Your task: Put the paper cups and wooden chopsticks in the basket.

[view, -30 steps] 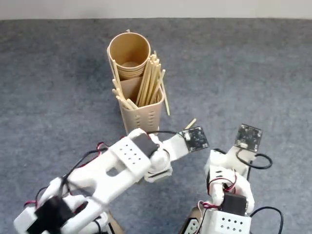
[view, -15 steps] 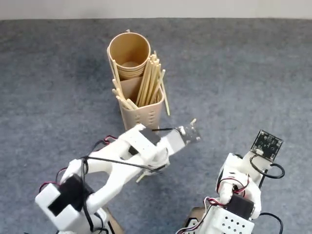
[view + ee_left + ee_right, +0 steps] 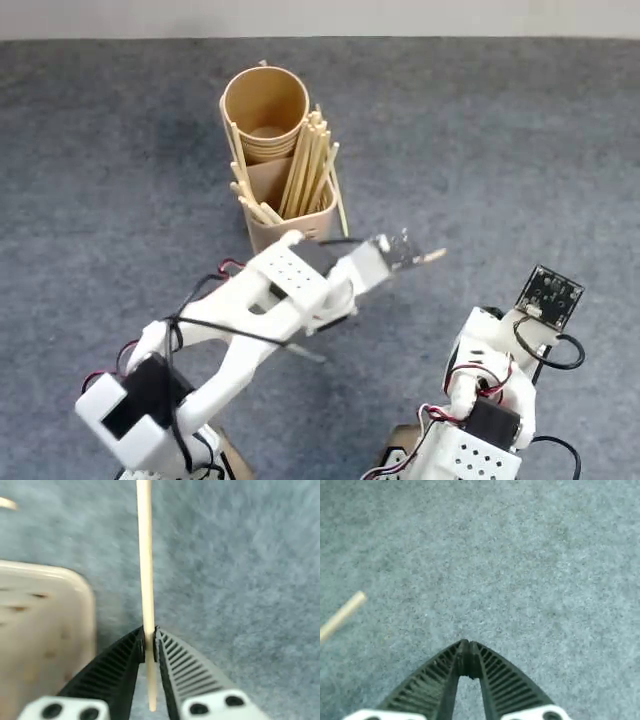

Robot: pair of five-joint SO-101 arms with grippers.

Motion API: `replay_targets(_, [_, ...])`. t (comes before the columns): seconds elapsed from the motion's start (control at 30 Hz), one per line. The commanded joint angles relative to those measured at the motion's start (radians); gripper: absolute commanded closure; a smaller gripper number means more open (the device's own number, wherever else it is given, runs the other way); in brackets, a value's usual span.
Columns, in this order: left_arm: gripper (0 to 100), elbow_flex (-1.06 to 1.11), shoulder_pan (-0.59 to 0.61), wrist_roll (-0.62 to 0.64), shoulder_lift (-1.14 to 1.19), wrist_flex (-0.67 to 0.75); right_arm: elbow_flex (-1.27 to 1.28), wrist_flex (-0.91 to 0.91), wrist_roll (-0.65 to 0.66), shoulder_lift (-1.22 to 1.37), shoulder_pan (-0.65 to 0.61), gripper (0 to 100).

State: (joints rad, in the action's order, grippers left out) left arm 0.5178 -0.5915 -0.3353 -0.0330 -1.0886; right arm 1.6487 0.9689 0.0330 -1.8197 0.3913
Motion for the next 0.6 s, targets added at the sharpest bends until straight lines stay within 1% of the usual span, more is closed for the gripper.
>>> replay_targets(0.0, [100,-0.168,0.004,-0.011,-0.114,-0.121,0.013,-0.025,0.015,-0.013,-0.038,99.2])
replay_targets(0.17, [100,-0.374,-0.016,-0.011,-0.219,-0.239,0.013,-0.025,0.017,-0.013,-0.039,99.2])
replay_targets(0.27, [100,-0.510,-0.038,-0.009,-0.277,-0.282,0.015,-0.025,0.017,-0.013,-0.039,99.2])
replay_targets(0.37, [100,-0.654,-0.025,-0.006,-0.331,-0.278,0.035,-0.030,0.017,-0.013,-0.041,99.2])
replay_targets(0.43, [100,-0.759,0.024,0.002,-0.361,-0.252,0.038,-0.030,0.017,-0.013,-0.041,99.2])
replay_targets(0.5, [100,-0.846,0.070,0.049,-0.374,-0.204,0.038,-0.030,0.017,-0.013,-0.041,99.2])
replay_targets(0.57, [100,-0.883,0.137,0.078,-0.374,-0.143,0.038,-0.030,0.017,-0.013,-0.041,99.2])
